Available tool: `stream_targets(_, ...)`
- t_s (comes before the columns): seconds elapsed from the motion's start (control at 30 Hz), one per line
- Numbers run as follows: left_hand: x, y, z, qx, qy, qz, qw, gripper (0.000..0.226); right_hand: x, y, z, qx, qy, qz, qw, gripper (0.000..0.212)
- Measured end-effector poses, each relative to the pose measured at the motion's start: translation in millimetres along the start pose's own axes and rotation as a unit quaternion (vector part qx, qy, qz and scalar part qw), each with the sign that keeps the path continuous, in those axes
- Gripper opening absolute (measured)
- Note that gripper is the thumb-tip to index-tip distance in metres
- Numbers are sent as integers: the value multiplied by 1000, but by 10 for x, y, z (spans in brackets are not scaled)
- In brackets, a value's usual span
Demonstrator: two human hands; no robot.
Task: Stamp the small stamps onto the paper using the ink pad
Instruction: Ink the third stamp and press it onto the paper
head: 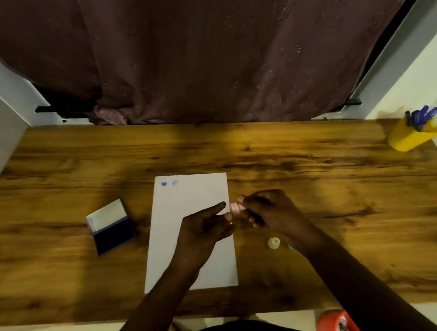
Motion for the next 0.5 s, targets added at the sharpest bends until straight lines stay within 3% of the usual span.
stream_targets(0.13,282,-55,-71,-40,34,-15,999,23,-367,3,104,9,5,49,999,27)
stream_targets(0.23,600,-140,-52,-32,28,-57,997,21,-624,68,160,68,-33,93,993,19)
stream_targets(0.4,1379,-305,-82,-36,-40,-147,988,16,-1235,259,292,184,-176,77,964,27)
stream_targets(0.5,1920,-433,-125,-54,7,-205,977,22,-1750,325,389,247,-275,85,925,28)
Point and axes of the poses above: each hand's wrist, its own y-axis towards the middle knuckle, its own x-axis out of the back of the hand, z = x × y, the point moved 1 cm from there along y, towards the middle knuckle, and after that the axes turned 2 degrees about -z, right-handed, at the moved point
